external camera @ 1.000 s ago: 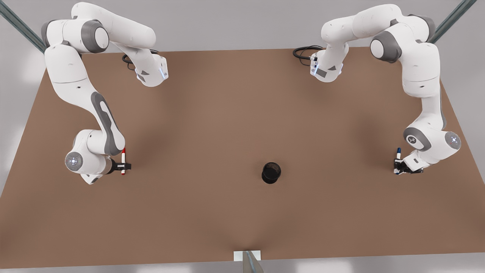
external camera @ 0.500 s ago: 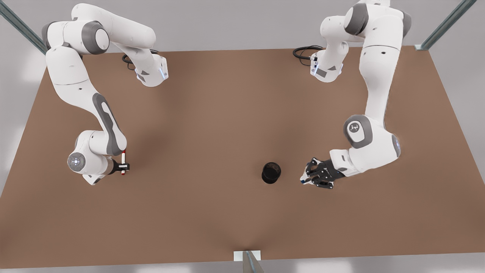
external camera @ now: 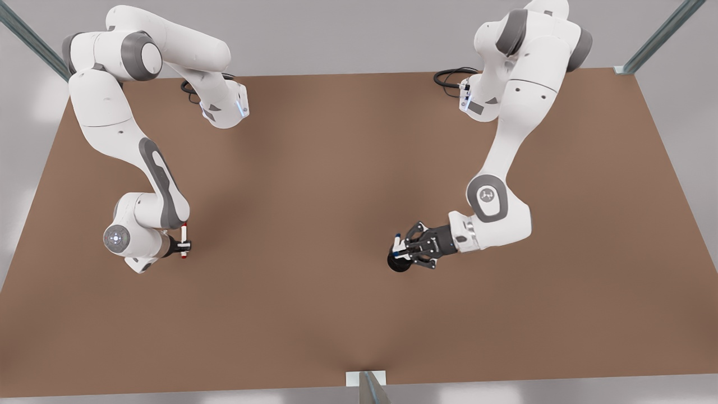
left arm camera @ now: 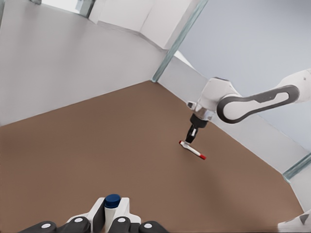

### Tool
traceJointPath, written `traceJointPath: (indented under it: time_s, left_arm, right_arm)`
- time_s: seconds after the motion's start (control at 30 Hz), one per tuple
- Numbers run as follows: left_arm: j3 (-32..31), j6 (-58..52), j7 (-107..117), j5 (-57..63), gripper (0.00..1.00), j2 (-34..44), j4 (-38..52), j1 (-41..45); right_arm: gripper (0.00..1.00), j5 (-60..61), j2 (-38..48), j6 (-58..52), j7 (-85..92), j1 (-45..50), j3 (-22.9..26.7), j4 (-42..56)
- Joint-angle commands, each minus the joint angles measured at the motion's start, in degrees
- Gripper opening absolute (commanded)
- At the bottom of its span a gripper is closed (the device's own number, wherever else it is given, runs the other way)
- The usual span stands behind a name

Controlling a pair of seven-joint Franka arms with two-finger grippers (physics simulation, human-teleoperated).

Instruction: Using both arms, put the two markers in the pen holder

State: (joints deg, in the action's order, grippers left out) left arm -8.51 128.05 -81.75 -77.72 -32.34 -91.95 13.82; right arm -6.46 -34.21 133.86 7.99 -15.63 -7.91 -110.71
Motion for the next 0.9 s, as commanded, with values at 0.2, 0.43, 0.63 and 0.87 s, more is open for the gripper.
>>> traceJointPath:
  time_s: [0.2,0.43,0.63,0.87]
  left_arm:
    - [0.1,-1.3,-39.3,-0.9,0.21,-1.7,0.5,-0.5]
    - [0.1,-1.0,-42.1,-2.3,0.21,-5.0,1.8,-0.4]
    - [-0.2,-1.1,-42.9,-2.7,0.37,-6.7,1.2,-0.6]
    - [1.0,-24.3,-13.1,21.5,1.00,-2.7,8.1,-13.6]
  right_arm:
    - [0.23,-0.2,3.3,-3.5,0.4,0.2,-1.3,2.1]
    - [0.22,-0.2,12.1,-14.3,-6.1,0.2,-13.0,10.8]
    - [0.22,-0.1,11.7,-14.1,-7.6,0.4,-22.9,17.5]
    - [0.22,0.0,11.4,-2.6,-14.7,8.1,-28.0,20.6]
